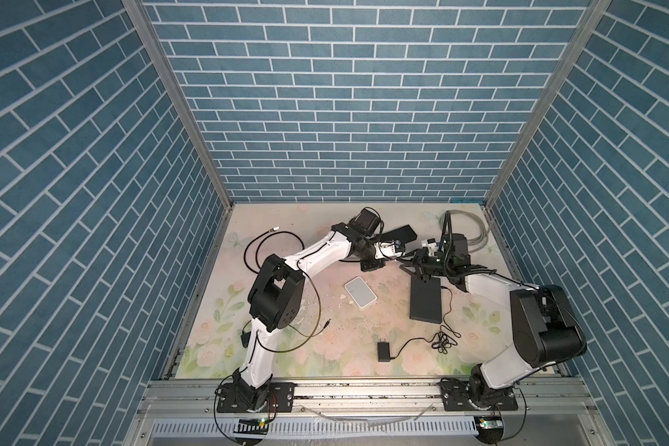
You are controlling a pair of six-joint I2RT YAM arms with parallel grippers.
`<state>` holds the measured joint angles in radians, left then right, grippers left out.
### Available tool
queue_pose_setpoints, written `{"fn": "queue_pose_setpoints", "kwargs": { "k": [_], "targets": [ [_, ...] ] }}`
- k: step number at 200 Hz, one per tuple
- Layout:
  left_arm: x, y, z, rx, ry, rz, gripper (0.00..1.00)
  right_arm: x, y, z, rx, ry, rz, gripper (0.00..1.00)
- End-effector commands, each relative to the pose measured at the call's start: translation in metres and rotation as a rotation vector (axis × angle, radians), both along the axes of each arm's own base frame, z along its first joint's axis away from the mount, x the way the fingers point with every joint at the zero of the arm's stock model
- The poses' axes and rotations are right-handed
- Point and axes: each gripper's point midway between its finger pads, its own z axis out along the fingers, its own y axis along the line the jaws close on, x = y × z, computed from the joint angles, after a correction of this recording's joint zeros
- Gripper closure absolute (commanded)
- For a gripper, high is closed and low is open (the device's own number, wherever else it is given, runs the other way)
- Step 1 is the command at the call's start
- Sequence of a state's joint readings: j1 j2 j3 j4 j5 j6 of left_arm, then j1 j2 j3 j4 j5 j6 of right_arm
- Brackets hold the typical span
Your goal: Insert the plug into the switch port
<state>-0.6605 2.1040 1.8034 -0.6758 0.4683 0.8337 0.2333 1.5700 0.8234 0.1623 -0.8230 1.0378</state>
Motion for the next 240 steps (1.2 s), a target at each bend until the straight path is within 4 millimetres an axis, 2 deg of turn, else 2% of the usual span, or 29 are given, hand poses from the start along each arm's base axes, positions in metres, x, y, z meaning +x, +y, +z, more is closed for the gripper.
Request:
{"fn": "queue_pose_setpoints", "kwargs": {
  "k": [1, 25, 48, 79, 99, 112, 166, 213, 240],
  "targets": [
    [-0.041, 0.018, -0.01, 0.044, 0.282, -0.076, 1.0, -0.016, -0.006, 0.003, -0.185, -0.307, 0.215, 0.56],
    [-0.042, 0.022, -0.006, 0.045, 0.397, -0.068, 1.0, -0.016, -0.007, 0.001, -0.255, -0.564, 0.273, 0.56],
    [-0.042, 0.022, -0.004, 0.059, 0.426, -0.078, 1.0, -0.019, -0.002, 0.018, -0.214, -0.841, 0.276, 0.53],
    [-0.042, 0.022, -0.001, 0.056, 0.427, -0.089, 1.0, -0.021, 0.007, 0.028, -0.179, -0.937, 0.342, 0.53],
    [-0.041, 0.022, -0.002, 0.056, 0.43, -0.087, 1.0, -0.026, 0.015, 0.041, -0.127, -1.029, 0.363, 0.54],
    [-0.042, 0.022, -0.003, 0.059, 0.434, -0.087, 1.0, -0.029, 0.019, 0.045, -0.107, -1.055, 0.374, 0.54],
    [-0.04, 0.021, -0.004, 0.056, 0.435, -0.083, 1.0, -0.031, 0.034, 0.038, -0.056, -1.028, 0.437, 0.61],
    [-0.042, 0.021, 0.001, 0.053, 0.449, -0.097, 1.0, -0.043, 0.035, 0.033, -0.065, -1.048, 0.49, 0.54],
    [-0.044, 0.019, 0.003, 0.042, 0.454, -0.105, 1.0, -0.038, 0.036, 0.036, -0.099, -1.093, 0.495, 0.55]
  ]
}}
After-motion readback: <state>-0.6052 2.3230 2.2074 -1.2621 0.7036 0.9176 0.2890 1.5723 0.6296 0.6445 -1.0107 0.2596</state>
